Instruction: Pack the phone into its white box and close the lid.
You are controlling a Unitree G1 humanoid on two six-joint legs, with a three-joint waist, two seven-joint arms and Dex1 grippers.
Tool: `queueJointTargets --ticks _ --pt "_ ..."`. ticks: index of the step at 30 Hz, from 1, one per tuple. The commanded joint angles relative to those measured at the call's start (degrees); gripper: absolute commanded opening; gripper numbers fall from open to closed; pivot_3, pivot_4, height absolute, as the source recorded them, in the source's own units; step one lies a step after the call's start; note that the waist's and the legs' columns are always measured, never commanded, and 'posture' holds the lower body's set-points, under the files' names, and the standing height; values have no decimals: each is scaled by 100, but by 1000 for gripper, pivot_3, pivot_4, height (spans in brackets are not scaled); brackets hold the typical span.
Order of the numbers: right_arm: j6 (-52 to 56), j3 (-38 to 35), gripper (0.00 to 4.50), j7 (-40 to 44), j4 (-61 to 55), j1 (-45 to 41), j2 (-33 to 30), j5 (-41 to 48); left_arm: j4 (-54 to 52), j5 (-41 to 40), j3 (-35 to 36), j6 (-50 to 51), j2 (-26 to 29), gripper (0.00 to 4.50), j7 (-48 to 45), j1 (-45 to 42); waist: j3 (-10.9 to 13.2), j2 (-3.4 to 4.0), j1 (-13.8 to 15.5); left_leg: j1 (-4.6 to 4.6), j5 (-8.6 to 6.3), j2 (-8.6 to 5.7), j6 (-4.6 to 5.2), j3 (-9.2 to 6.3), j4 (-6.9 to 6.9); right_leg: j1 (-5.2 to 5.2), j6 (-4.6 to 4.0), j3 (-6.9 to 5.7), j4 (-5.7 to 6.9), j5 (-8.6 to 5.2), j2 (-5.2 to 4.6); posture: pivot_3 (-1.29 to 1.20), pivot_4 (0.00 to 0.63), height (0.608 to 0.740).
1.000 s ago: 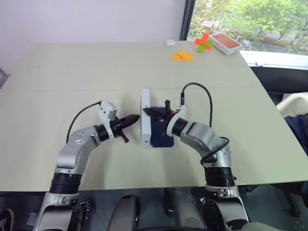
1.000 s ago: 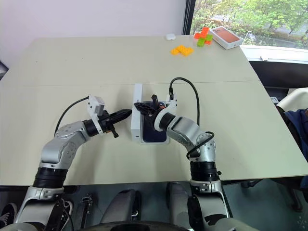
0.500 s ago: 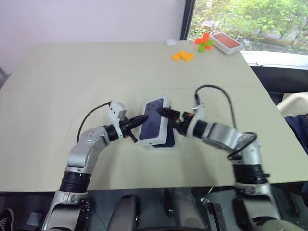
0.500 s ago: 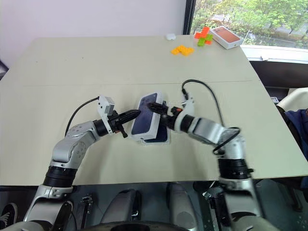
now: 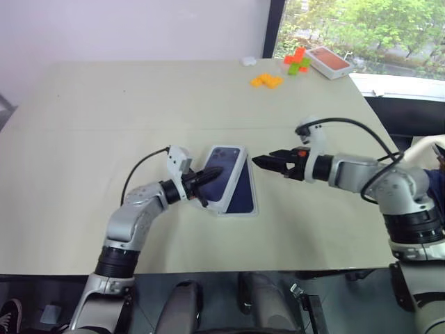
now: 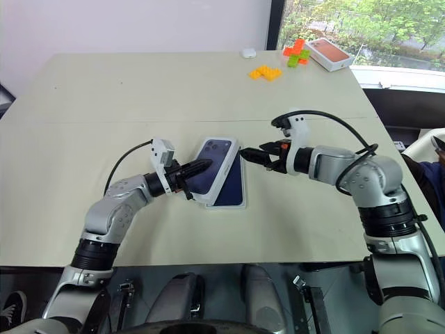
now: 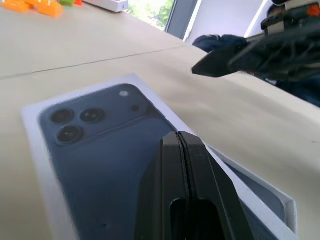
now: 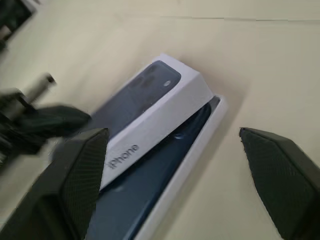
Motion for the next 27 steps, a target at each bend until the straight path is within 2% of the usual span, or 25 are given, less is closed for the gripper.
queueJointTargets --ticks 1,3,5,6,9,15,24,27 --pt "-495 205 2506 383 -368 54 10 -816 -172 -147 376 -12 265 0 -18 -173 0 0 4 1 0 -2 0 -2 0 0 0 1 0 0 -2 0 150 740" --pt "-659 312 1565 473 -423 75 108 -1179 -14 -119 566 -102 487 0 -42 -211 0 0 -2 1 0 -5 0 -5 0 0 0 1 -1 0 -5 0 150 740" --pt "-770 382 436 601 -465 92 180 -1460 128 30 601 -300 656 0 -60 -215 0 0 2 2 0 -7 0 -7 0 0 0 3 0 0 -6 0 150 740" --pt "-857 474 66 690 -502 117 175 -1653 243 257 535 -532 764 0 -62 -207 0 0 5 2 0 -7 0 -8 0 0 0 3 0 0 -7 0 150 740" --pt "-1189 792 66 889 -553 247 181 -2277 833 1005 244 -1206 1078 0 -5 -218 0 0 11 3 0 -10 0 -8 0 0 -1 1 1 0 -8 0 150 740" --pt "-1452 1053 66 1042 -548 263 366 -3095 1445 1274 92 -1120 935 0 169 -456 0 -1 27 0 0 -20 0 -12 1 0 -1 1 1 1 -22 0 150 740" --pt "-1474 1022 66 1237 -493 237 639 -3699 1296 751 -220 728 457 0 -138 -620 -1 -1 17 3 0 -32 0 -22 1 0 0 -1 10 1 -30 0 150 740" --pt "-1465 972 66 1304 -489 242 667 -3798 1051 695 -304 936 446 0 -245 -613 -1 -2 14 6 0 -32 0 -23 2 4 0 -2 10 1 -30 0 150 740"
